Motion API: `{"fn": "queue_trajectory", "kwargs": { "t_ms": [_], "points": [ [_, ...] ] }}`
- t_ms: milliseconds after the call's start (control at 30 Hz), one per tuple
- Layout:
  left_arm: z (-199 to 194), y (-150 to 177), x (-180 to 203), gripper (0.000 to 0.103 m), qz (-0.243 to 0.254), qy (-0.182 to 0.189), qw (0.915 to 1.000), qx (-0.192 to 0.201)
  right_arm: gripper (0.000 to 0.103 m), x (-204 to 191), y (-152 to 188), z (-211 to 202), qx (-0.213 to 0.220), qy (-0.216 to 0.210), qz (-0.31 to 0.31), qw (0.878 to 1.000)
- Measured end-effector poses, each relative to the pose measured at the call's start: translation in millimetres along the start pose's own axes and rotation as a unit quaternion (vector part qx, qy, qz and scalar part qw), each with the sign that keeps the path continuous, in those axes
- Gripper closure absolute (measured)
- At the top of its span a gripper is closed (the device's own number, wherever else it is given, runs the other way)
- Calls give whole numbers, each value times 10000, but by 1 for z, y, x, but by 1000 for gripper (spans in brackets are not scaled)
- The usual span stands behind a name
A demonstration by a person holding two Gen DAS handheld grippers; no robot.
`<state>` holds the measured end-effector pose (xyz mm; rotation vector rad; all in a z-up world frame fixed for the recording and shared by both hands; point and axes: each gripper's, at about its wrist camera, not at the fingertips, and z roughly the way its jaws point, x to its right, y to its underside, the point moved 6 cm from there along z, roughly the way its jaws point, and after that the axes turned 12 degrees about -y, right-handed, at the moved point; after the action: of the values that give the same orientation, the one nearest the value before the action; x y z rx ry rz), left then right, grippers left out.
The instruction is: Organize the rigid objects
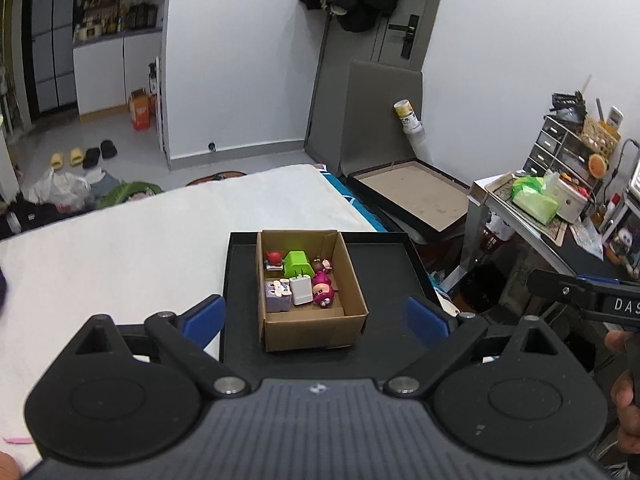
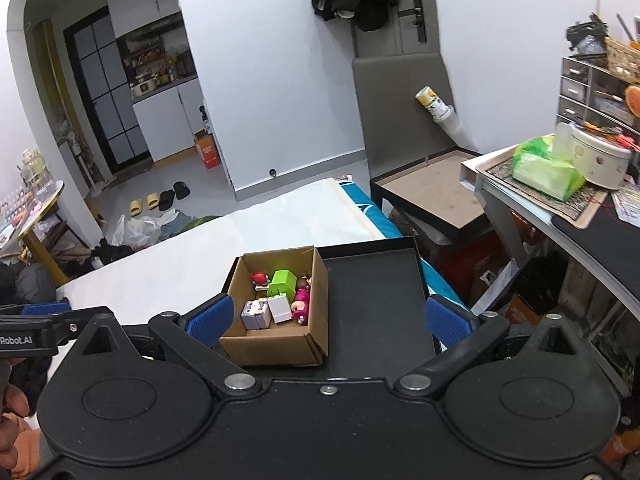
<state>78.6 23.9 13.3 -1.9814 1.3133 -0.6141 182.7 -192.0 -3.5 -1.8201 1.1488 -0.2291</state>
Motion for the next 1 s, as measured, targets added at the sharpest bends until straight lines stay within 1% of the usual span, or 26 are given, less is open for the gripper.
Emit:
{"fn": "queue_trajectory", "kwargs": {
  "t_ms": [67,133,233,333,433,533,700,800,1000],
  "points": [
    [-7,2,2,6,16,83,10000,26,0,0,4,-7,26,13,56,10000],
    [-14,3,3,6,87,38,9999,111,0,-1,8,-14,65,22,88,9999],
    [-21,7,3,5,24,130,9998,126,0,-2,11,-24,172,15,138,9998],
    [-30,12,2,5,105,56,9995,276,0,-1,12,-31,263,-11,218,9994],
    [-36,18,2,5,86,208,9994,272,0,-2,18,-40,393,-17,298,9988],
    [-40,22,3,4,185,153,9991,352,0,-4,24,-44,443,-144,332,9984],
    [-44,31,2,4,138,331,9986,389,0,-4,37,-45,421,-140,364,9984],
    [-42,37,4,4,218,399,9983,356,0,-2,43,-47,438,-120,411,9981],
    [-30,45,3,4,233,331,9988,265,0,-1,50,-50,469,-35,381,9982]
  ]
}}
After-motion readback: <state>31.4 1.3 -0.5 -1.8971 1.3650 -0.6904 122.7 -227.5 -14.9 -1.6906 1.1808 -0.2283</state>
